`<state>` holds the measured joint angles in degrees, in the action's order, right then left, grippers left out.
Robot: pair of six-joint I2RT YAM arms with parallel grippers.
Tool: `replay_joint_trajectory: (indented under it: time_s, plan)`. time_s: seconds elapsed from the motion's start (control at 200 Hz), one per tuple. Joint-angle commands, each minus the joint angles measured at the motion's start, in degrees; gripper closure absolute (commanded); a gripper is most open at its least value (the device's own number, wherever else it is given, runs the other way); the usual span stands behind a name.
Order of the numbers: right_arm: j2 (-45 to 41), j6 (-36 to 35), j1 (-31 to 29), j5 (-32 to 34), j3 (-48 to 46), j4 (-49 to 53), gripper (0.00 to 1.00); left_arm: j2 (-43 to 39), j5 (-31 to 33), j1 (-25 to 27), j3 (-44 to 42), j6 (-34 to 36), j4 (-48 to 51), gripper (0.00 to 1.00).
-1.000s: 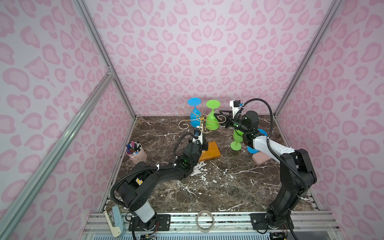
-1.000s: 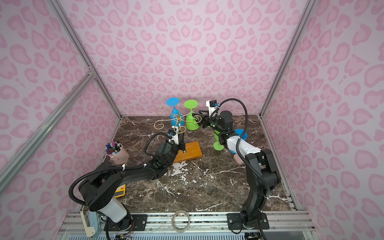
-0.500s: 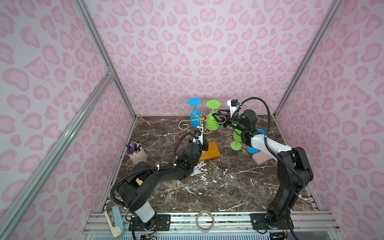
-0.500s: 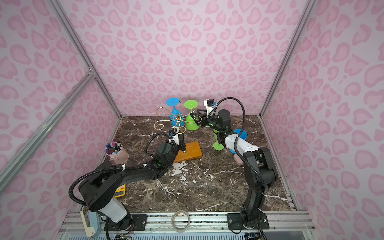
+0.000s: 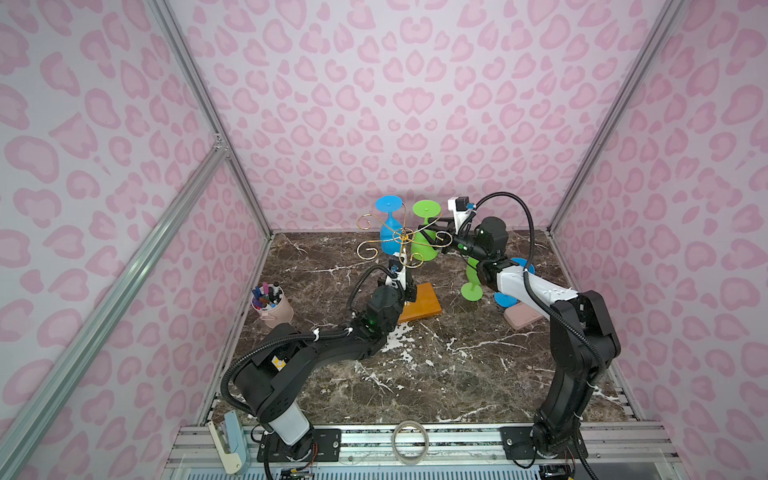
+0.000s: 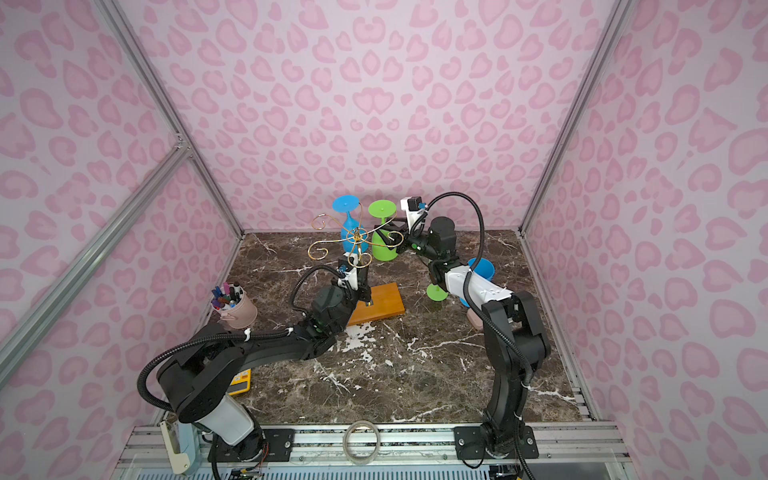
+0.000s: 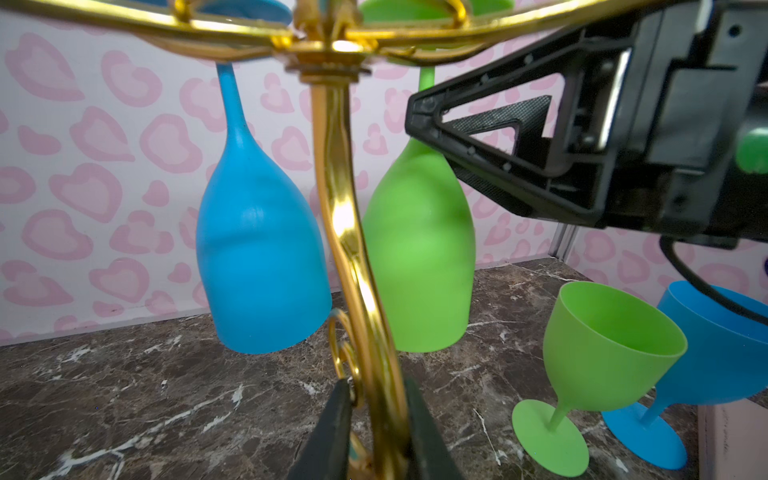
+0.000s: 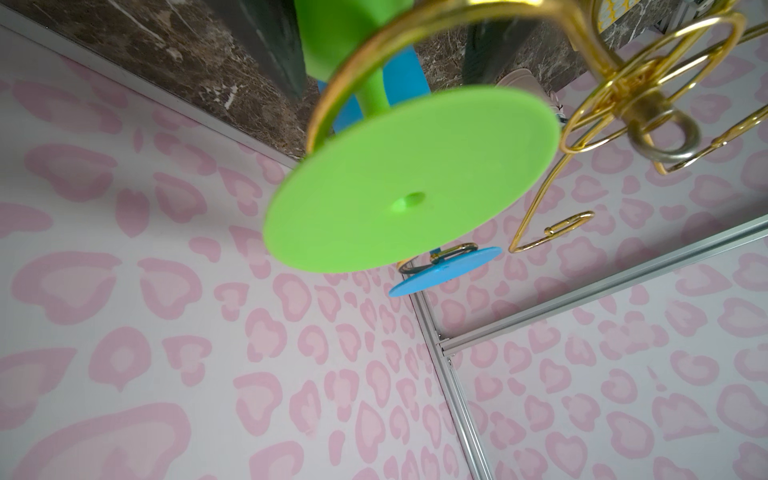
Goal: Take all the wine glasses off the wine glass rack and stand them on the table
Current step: 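Close the right gripper on the green glass stem while the left holds the rack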
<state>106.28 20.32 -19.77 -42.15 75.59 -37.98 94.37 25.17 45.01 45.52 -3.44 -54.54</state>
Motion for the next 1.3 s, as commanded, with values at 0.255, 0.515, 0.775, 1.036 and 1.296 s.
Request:
replay_joint_trajectory:
  time_s: [0.255,0.515,0.775,1.036,1.296]
  plan:
    - [0.4,0.0,0.0,0.5,0.0,-1.5,0.52,0.0,0.0,0.1,0.8,-0.4,-0.4,0.77]
    - [-0.1,-0.7,0.0,1.5,-0.1,-1.2,0.62,-0.1,0.1,0.1,0.9,-0.3,0.0,0.77]
    - [-0.4,-1.3,0.0,1.9,0.1,-0.9,0.75,-0.2,0.1,0.0,1.1,-0.5,0.4,0.78]
    - [-0.8,-2.1,-0.1,1.6,-0.1,-0.3,0.70,-0.2,0.1,0.1,1.2,-0.6,0.7,0.78]
    - [0.5,-1.2,-0.4,2.6,0.8,-1.5,0.61,-0.3,0.1,0.0,1.3,-0.7,1.0,0.78]
